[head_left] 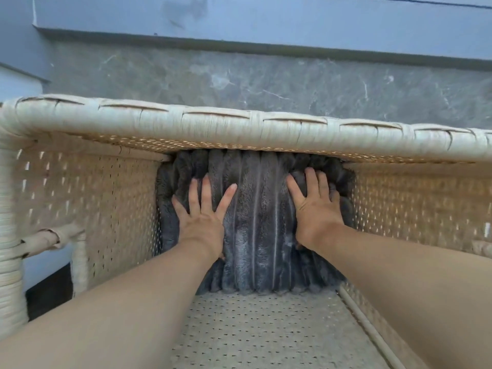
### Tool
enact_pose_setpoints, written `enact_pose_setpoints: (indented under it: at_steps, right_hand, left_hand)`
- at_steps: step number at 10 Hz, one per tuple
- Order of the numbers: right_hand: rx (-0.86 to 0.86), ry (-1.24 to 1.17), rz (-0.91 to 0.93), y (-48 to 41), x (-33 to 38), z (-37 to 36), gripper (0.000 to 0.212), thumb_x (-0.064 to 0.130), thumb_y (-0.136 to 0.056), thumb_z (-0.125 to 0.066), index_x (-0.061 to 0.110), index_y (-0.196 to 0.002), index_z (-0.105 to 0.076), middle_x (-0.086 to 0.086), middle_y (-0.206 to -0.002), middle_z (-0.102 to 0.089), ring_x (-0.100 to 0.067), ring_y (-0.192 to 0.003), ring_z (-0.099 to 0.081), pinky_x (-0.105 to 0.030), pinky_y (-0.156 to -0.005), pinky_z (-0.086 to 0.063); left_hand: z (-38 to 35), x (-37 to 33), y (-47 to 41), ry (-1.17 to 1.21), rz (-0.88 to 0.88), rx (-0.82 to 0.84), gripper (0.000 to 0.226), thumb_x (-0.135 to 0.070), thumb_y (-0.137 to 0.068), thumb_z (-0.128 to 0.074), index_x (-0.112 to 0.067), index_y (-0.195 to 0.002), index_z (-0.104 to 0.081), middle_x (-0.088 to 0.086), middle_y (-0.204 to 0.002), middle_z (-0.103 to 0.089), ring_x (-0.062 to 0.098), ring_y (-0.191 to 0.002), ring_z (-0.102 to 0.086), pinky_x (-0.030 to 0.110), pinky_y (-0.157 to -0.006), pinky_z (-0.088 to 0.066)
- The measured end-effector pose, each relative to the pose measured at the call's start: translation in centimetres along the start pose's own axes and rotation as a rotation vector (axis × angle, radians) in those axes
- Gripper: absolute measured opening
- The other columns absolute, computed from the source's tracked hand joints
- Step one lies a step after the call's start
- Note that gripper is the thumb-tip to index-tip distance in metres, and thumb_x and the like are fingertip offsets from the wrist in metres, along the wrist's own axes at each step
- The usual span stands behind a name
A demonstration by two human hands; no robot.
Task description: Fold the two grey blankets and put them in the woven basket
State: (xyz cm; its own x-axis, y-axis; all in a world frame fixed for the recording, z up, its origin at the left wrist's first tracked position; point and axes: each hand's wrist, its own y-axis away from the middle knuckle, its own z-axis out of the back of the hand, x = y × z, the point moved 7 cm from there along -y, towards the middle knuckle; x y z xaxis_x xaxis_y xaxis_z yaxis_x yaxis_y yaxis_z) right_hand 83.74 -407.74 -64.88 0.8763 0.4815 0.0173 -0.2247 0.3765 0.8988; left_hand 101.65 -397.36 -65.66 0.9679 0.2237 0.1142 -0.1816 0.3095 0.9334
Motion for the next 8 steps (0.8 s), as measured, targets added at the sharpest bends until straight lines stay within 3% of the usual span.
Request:
enact_pose_setpoints:
  at_steps: [4, 6, 8]
  right_hand:
    - [-0.106, -0.051, 0.026, -0.8, -0.2, -0.7, 0.117, 0.008, -0.076, -0.063, 0.032, -0.144, 0.028, -0.005, -0.144, 0.037, -0.035, -0.139, 0.030, -0.056, -0.114, 0.003]
    - [-0.180, 0.047, -0.046, 2.3, 0.0, 0.7, 0.131, 0.028, -0.069, -0.079, 0.031, -0.144, 0.028, -0.009, -0.151, 0.030, -0.034, -0.142, 0.023, -0.057, -0.114, 0.000]
    - [-0.299, -0.011, -0.090, 12.5, 1.4, 4.3, 0.117, 0.025, -0.076, -0.075, 0.027, -0.150, 0.016, -0.015, -0.158, 0.008, -0.037, -0.146, 0.000, -0.050, -0.117, -0.008]
  left_hand:
    - [-0.6, -0.4, -0.7, -0.005, 0.058, -0.012, 0.154, -0.042, -0.069, -0.081, -0.024, -0.092, 0.070, 0.023, -0.094, 0.072, 0.044, -0.115, 0.048, 0.070, -0.106, 0.004]
    - [0.8, -0.2, 1.4, 0.014, 0.033, -0.135, 0.159, -0.063, -0.054, -0.081, -0.028, -0.096, 0.069, 0.021, -0.123, 0.058, 0.043, -0.134, 0.037, 0.069, -0.108, 0.002]
    - [3.5, 1.5, 12.5, -0.014, -0.036, -0.310, 0.145, -0.068, -0.061, -0.074, -0.032, -0.131, 0.047, 0.015, -0.153, 0.028, 0.038, -0.144, 0.017, 0.065, -0.111, -0.001]
